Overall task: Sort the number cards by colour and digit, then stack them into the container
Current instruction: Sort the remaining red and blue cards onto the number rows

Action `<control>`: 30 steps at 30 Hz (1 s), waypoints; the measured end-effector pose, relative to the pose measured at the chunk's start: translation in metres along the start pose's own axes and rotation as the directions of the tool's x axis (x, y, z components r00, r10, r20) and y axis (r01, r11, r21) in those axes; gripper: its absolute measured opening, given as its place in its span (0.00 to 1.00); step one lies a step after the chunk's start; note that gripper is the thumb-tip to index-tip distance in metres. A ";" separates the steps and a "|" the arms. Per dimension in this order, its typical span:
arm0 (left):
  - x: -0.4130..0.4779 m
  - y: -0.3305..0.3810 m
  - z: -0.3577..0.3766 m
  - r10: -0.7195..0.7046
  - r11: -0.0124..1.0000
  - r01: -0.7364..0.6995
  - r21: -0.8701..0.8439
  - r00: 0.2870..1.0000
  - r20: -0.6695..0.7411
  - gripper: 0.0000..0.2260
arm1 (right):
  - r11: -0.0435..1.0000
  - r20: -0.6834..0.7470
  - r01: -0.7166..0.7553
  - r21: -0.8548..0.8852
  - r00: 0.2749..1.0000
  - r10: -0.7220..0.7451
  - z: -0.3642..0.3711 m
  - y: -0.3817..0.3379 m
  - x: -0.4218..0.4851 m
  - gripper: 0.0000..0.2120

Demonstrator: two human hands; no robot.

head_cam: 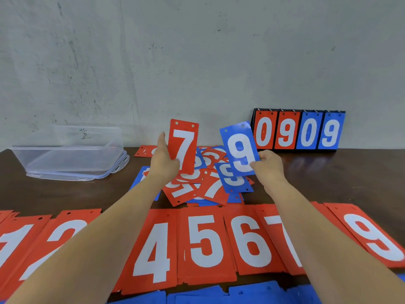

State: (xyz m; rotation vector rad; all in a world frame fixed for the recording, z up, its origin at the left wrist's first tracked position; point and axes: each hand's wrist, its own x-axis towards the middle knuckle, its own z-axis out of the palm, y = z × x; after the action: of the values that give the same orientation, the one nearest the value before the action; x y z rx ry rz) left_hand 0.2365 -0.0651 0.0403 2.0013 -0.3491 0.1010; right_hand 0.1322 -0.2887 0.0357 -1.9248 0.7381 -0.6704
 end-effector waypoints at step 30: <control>-0.187 0.113 0.090 -0.255 0.947 0.296 -0.128 0.929 0.268 0.11 | 0.982 -0.039 0.042 0.183 0.999 -0.036 -0.242 0.059 -0.125 0.07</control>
State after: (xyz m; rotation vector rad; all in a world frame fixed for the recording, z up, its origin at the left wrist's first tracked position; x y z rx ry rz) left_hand 0.0182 -0.1535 0.0572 1.8782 -0.2210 -0.3500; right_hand -0.1359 -0.3582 0.0637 -1.7659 0.6391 -0.7720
